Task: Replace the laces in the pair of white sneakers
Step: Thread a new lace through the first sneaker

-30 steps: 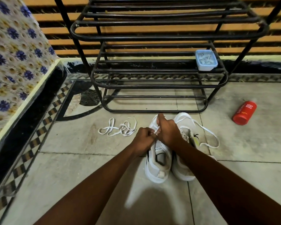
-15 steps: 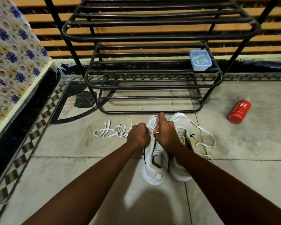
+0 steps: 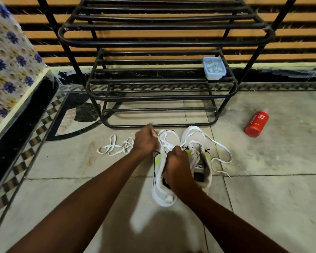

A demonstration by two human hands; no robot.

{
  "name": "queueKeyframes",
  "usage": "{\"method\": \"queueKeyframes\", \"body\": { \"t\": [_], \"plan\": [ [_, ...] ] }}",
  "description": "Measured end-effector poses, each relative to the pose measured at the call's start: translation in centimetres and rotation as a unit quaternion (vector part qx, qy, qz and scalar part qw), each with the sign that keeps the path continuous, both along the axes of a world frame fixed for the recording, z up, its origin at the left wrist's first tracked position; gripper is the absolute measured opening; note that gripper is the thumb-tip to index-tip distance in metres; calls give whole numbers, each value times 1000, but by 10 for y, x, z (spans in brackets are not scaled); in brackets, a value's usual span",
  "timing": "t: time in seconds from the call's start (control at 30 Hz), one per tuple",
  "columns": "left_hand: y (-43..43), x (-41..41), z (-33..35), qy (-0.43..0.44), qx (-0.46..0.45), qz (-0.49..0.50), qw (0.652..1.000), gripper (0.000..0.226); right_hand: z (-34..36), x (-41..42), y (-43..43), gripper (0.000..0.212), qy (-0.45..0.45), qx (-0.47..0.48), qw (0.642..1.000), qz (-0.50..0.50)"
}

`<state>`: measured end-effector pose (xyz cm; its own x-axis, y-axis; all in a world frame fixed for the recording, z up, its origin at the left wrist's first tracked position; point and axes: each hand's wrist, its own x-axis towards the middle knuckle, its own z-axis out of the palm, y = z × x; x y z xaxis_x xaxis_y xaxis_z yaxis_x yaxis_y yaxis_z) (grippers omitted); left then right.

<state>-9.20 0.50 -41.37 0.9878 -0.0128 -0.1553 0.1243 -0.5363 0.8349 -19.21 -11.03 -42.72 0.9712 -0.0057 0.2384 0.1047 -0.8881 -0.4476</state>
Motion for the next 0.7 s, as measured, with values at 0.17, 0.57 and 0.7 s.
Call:
{"method": "queueKeyframes", "body": {
  "t": [0.17,0.57,0.7],
  "plan": [
    [4,16,41,-15,-246,75,966,24,-6,-2,0,14,24,-26,999,-23],
    [43,23,13,-220,350,-304,858,11,0,-1,6,19,89,-152,983,-56],
    [28,16,32,-49,-273,48,960,32,-2,0,5,19,70,-118,989,-52]
  ]
}}
